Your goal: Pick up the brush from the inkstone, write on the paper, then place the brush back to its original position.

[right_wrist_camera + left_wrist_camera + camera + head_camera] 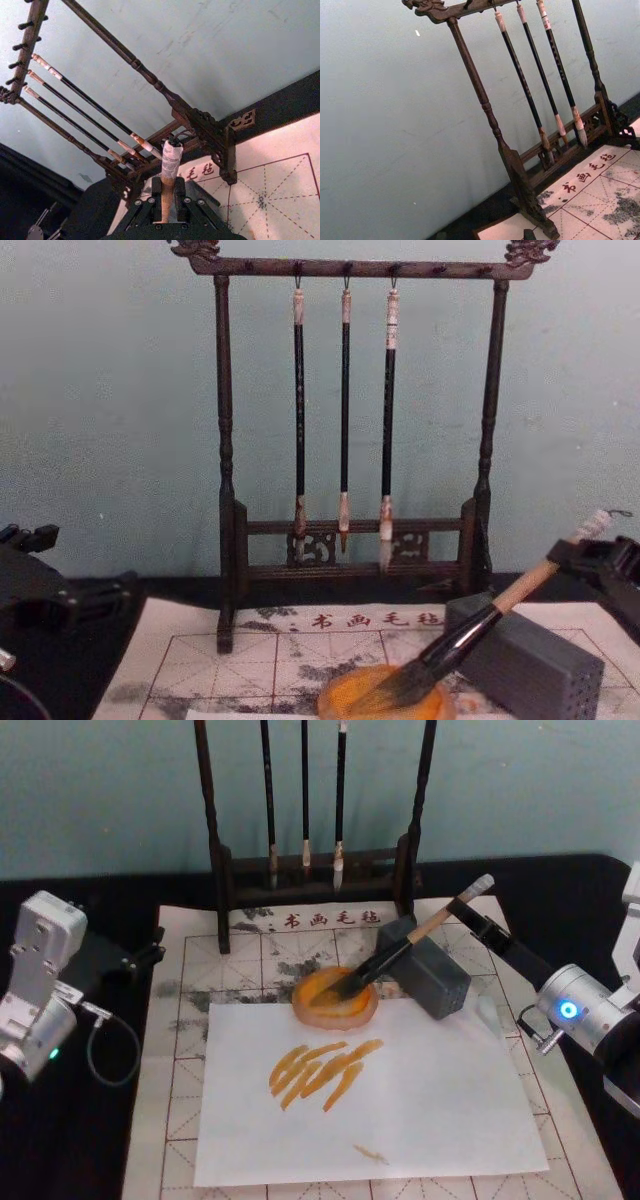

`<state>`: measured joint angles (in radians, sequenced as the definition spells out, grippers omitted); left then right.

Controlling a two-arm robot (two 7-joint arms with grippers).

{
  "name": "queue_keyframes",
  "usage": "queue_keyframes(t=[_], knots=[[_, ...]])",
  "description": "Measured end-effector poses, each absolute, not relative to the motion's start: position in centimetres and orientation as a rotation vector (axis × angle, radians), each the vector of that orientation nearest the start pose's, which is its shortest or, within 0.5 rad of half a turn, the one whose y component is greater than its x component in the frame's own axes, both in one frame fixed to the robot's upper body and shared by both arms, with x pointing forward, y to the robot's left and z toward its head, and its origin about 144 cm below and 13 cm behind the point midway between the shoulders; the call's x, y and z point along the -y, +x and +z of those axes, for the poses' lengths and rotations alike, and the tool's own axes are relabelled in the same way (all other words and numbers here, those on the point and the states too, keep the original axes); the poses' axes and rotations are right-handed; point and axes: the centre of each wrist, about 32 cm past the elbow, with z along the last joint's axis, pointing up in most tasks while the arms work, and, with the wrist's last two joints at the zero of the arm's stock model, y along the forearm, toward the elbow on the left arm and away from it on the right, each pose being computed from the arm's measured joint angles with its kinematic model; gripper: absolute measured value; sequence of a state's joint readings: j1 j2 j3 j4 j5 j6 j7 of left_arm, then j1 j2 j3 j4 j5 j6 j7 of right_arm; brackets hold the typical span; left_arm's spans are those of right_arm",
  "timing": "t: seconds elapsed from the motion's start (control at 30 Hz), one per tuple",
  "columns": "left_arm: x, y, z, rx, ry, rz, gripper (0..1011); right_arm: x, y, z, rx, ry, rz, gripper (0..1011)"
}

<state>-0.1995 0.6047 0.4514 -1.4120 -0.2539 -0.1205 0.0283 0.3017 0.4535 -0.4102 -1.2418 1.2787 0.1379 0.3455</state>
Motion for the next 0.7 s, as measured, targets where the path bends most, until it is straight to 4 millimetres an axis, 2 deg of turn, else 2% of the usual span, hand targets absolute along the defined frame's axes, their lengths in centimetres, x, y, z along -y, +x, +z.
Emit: queue_keyframes(t=[0.7], knots=[[-30.97, 48.86, 113.98, 0.285, 0.304, 1.248, 1001, 29.17, 52.37, 112.83, -0.747, 0.383, -0.979, 175]])
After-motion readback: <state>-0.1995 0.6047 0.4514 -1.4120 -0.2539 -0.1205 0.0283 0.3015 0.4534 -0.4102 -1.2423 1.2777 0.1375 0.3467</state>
